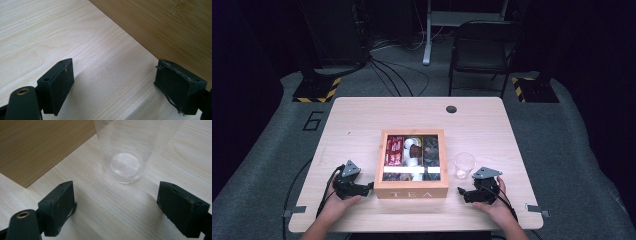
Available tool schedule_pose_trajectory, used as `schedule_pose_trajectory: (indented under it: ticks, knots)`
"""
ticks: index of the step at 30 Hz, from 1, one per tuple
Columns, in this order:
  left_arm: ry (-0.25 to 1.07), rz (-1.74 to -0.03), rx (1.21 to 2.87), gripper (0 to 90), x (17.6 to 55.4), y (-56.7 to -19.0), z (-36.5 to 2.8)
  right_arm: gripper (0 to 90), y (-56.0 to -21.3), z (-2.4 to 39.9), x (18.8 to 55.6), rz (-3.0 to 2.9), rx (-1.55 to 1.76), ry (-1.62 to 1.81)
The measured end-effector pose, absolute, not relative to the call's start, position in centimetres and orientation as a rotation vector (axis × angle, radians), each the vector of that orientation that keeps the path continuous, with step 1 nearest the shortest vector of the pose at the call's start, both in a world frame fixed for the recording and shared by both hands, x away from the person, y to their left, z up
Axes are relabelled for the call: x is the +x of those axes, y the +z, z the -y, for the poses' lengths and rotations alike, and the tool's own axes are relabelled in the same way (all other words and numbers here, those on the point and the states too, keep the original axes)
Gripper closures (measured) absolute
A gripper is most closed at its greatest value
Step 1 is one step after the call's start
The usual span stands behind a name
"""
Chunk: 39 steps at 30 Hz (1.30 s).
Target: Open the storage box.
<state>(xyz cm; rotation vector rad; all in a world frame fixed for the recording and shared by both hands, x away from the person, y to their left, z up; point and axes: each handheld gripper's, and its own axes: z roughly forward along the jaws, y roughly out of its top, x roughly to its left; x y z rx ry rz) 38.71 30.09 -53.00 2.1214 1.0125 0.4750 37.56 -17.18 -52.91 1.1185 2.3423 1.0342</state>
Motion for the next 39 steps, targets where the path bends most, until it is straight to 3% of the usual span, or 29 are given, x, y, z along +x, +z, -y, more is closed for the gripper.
schedule_pose_trajectory:
  ticks: [9, 14, 25, 39]
  knots:
    - [0.462, -1.011, 2.142, 16.2, 38.8, -52.8, -30.2, 19.1, -52.9, 17.3, 37.5, -2.348, 1.093, 1.046]
    - [0.437, -1.023, 2.138, 22.0, 38.7, -52.6, -30.3, 33.3, -52.3, 17.2, 37.3, -2.377, 1.104, 1.023]
    - [0.372, -1.102, 2.085, 29.8, 38.4, -51.3, -30.8, 43.0, -50.7, 17.1, 36.9, -2.358, 1.096, 0.997]
    - [0.346, -1.101, 2.037, 38.5, 36.5, -48.7, -30.5, 48.2, -48.1, 17.7, 35.7, -2.327, 1.170, 1.050]
